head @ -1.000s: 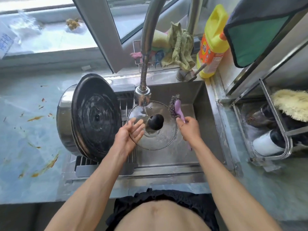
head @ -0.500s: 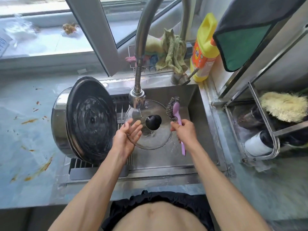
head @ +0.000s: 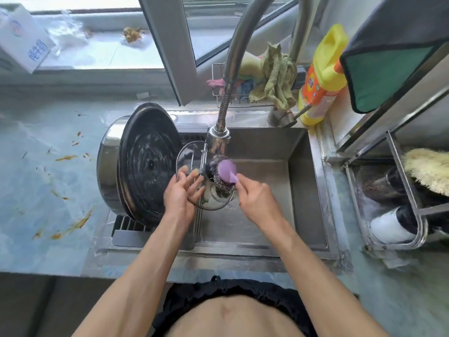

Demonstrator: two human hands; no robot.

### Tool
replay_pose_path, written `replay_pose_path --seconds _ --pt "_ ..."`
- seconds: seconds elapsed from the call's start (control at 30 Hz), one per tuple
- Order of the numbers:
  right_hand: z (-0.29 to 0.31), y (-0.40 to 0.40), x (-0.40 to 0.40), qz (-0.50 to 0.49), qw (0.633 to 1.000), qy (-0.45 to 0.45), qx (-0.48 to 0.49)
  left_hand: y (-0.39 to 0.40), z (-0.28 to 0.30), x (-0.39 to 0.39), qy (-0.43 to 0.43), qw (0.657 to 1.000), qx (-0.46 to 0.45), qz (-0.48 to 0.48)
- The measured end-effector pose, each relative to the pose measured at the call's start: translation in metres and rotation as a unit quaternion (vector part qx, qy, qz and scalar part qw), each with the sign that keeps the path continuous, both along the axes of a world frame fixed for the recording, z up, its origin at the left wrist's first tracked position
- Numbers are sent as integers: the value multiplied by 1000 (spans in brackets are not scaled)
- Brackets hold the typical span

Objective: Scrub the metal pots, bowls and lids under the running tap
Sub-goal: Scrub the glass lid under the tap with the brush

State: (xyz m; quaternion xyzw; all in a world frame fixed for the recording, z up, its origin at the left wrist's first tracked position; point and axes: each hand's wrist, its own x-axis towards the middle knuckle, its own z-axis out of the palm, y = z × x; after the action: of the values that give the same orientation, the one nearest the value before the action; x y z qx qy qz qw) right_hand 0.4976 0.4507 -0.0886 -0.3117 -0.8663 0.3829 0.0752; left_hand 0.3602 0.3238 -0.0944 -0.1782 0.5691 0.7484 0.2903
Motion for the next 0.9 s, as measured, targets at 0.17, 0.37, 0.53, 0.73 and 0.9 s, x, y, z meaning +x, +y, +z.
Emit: replay_pose_path --seconds 0.17,0.37,0.53,0.73,0.9 --pt "8 27 -16 -13 997 -69 36 9 1 8 42 998 -37 -22" --pt "13 36 -7 11 993 -112 34 10 1 5 47 995 -54 -65" --pt "13 28 -3 46 988 -140 54 14 -3 12 53 990 -67 -111" --pt "6 61 8 -122 989 -71 -49 18 3 6 23 982 -42 -180" --pt "-12 56 19 -267 946 -32 -180 26 -2 1 -71 984 13 -161"
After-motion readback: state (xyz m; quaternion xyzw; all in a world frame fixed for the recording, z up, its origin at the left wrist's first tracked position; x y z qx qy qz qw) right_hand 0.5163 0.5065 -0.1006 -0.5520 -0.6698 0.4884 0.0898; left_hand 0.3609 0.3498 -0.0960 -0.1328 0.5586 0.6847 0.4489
